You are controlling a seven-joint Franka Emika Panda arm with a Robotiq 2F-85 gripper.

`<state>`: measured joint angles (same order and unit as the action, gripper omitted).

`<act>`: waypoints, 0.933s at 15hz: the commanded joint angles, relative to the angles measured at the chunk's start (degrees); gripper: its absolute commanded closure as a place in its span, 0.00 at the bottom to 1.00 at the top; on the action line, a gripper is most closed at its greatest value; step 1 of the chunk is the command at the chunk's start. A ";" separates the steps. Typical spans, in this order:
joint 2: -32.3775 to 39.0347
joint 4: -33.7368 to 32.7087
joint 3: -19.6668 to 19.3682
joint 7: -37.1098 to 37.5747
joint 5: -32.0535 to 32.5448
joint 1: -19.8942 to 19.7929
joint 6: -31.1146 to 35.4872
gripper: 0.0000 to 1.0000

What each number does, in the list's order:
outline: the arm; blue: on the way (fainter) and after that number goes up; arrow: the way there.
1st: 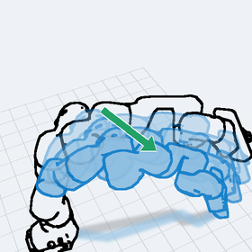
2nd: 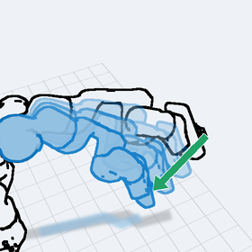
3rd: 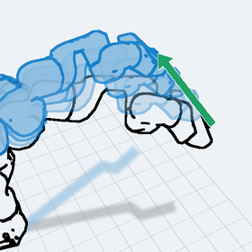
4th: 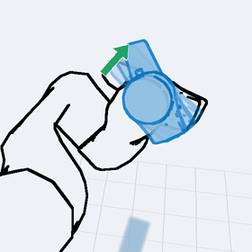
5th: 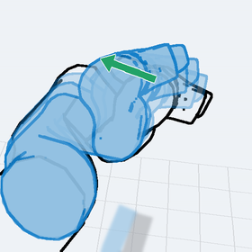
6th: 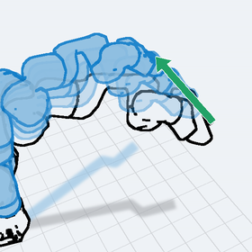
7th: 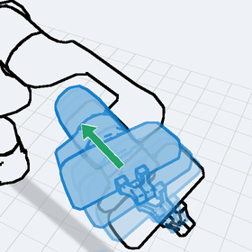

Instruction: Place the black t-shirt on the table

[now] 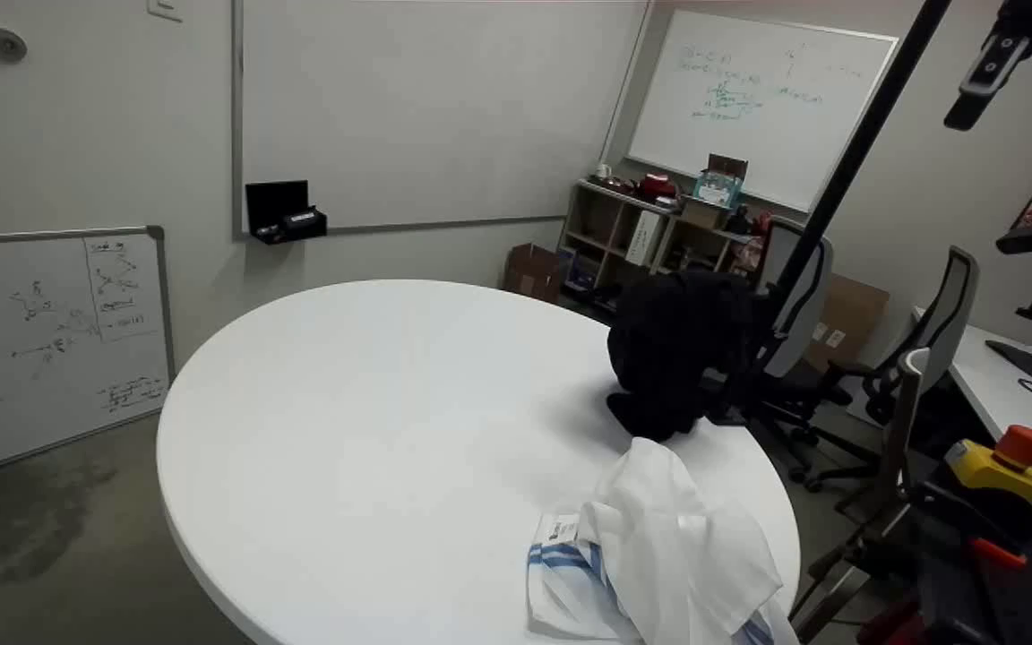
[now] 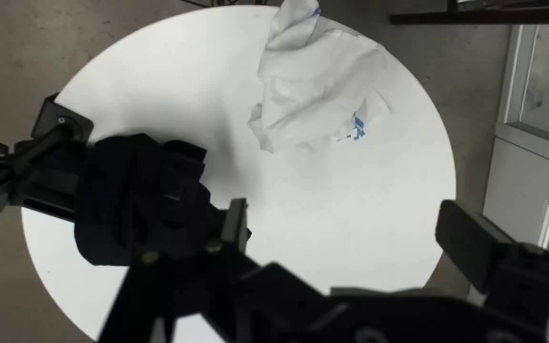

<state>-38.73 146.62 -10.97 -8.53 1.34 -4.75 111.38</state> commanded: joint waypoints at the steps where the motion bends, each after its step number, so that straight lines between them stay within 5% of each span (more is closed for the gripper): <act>1: 0.10 -0.12 0.50 -0.33 -0.37 -0.61 -0.13 0.00; 8: 12.53 -11.90 -2.06 5.97 -9.49 -1.34 11.65 0.00; 14: 28.78 -22.40 -1.60 12.64 -9.13 -3.90 18.05 0.00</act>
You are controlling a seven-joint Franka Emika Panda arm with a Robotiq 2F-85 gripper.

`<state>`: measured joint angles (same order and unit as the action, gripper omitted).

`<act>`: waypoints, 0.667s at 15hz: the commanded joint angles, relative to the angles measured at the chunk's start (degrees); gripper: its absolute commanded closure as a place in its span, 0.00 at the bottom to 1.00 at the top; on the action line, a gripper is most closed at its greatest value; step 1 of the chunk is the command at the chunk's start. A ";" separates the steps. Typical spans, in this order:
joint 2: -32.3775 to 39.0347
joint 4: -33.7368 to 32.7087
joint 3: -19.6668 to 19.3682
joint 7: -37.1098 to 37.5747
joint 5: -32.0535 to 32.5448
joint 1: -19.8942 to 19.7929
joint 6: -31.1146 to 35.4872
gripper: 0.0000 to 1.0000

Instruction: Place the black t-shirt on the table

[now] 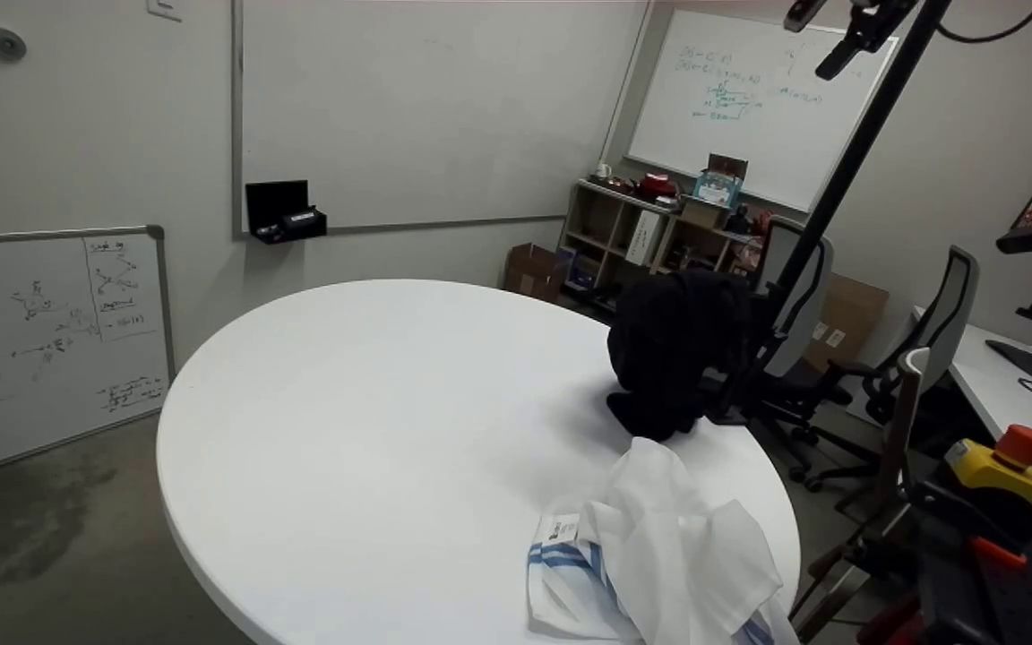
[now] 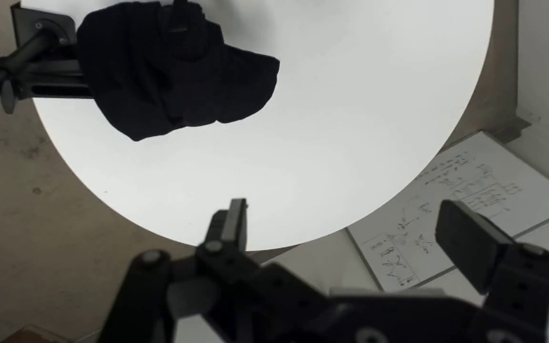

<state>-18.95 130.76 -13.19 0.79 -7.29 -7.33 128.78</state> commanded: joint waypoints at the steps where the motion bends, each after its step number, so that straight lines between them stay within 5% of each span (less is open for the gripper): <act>1: 11.66 -7.96 0.66 4.45 -0.51 -1.58 1.00 0.00; 10: 28.84 -15.90 0.59 11.29 0.86 -2.98 0.44 0.00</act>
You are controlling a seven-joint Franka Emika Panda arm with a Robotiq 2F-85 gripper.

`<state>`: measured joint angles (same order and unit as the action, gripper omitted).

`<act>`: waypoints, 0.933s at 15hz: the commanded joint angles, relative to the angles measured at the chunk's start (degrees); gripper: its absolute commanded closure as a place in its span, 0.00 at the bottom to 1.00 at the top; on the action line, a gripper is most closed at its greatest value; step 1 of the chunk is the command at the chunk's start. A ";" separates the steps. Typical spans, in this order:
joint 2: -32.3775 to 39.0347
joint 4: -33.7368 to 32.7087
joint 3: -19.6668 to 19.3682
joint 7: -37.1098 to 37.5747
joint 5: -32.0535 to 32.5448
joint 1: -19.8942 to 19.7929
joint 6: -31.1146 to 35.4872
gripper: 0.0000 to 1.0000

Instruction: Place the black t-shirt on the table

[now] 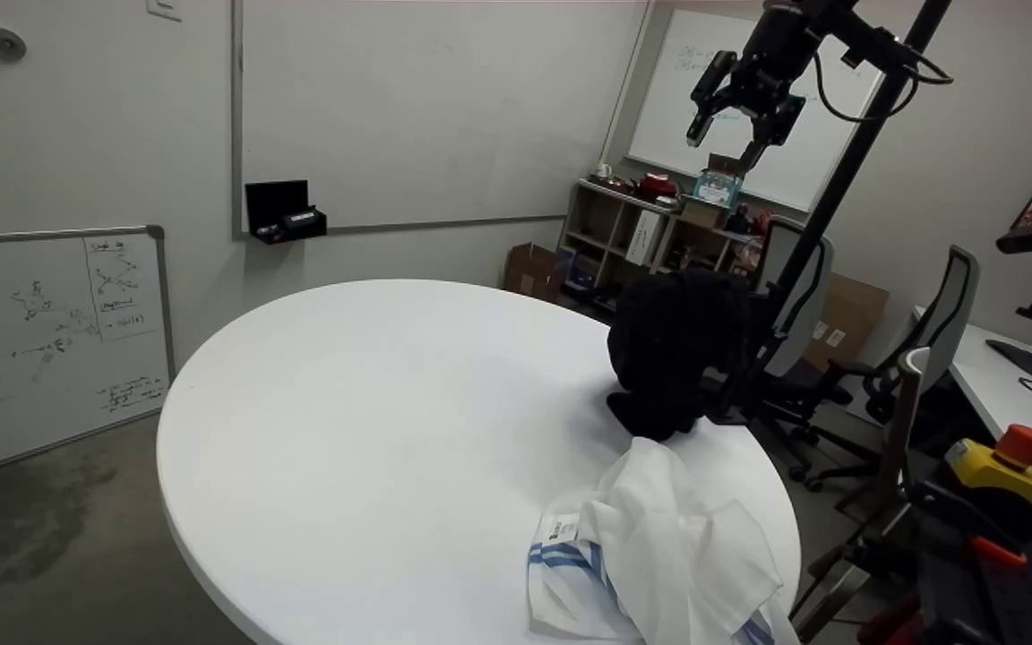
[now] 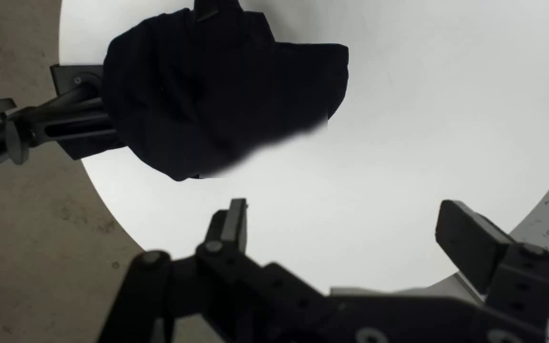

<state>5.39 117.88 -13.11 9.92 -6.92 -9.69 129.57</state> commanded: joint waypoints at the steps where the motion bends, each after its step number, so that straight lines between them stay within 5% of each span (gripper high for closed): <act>1: 5.56 -3.20 0.47 2.61 0.62 -0.64 -0.60 0.00; 14: 11.21 0.94 -1.19 6.22 4.71 -1.00 -0.59 0.02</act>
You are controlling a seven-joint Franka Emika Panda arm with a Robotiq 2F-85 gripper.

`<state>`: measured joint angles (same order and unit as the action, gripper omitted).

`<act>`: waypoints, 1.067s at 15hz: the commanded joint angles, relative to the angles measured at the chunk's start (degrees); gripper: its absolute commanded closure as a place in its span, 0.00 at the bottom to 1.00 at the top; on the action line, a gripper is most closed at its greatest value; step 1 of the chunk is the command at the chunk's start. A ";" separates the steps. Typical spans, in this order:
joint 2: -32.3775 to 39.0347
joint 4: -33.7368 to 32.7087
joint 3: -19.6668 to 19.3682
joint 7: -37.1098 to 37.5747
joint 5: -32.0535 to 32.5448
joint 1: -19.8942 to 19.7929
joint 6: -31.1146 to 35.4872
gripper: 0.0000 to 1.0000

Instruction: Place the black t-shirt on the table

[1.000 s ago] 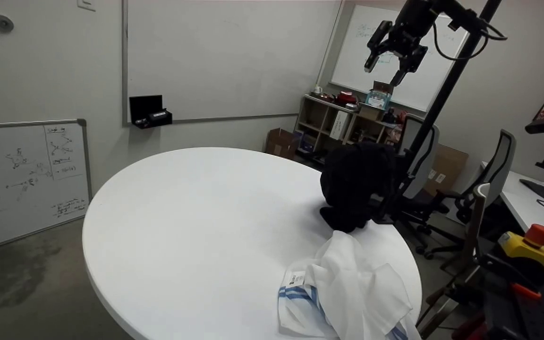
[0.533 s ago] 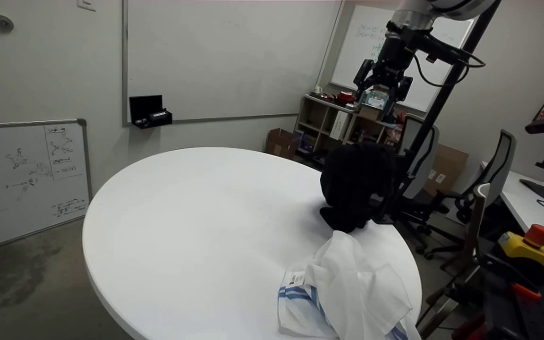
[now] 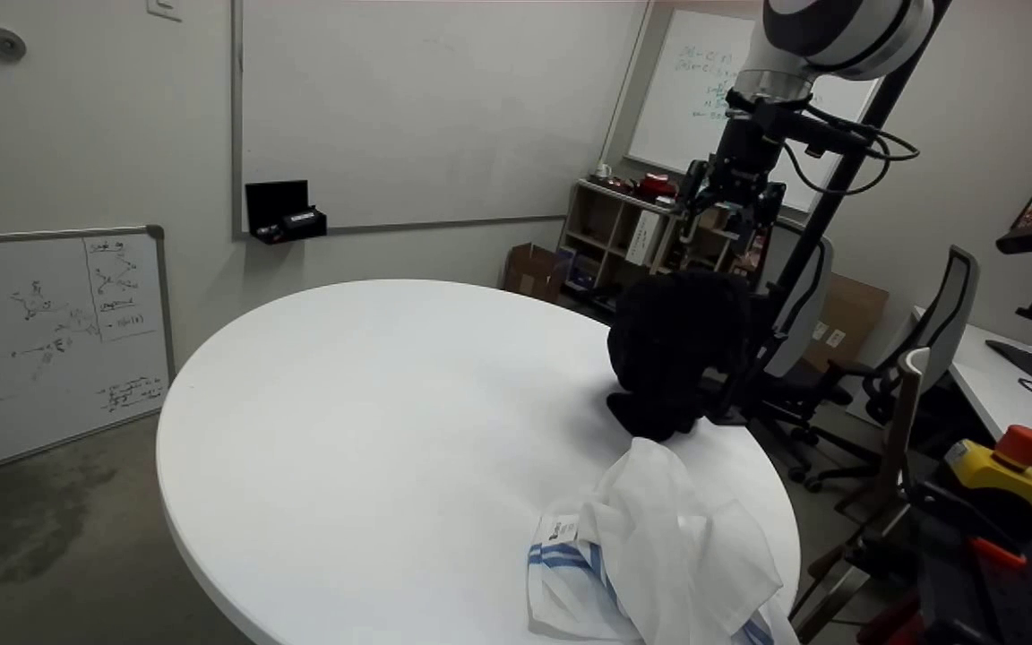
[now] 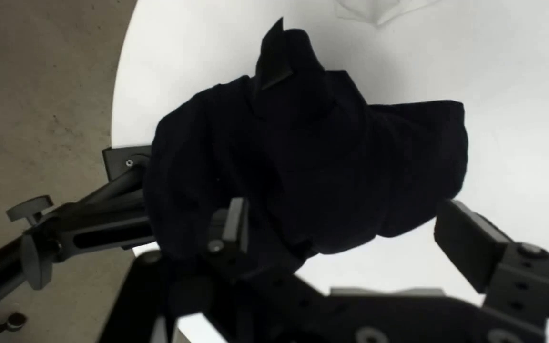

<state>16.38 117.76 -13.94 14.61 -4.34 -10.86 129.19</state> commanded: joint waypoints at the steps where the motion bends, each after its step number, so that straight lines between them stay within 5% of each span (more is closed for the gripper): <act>1: 0.38 1.43 -0.43 1.55 2.61 0.22 -0.23 0.02; 9: 0.90 3.97 -0.50 1.74 5.96 0.50 0.86 0.09; 12: 1.00 4.18 -0.47 1.74 6.28 0.48 0.85 0.26; 13: 1.05 4.20 -0.45 1.75 6.25 0.47 0.87 0.44; 16: 1.16 4.18 -0.43 1.63 6.17 0.45 0.84 0.68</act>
<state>17.45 121.61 -14.18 14.85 0.73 -10.84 129.34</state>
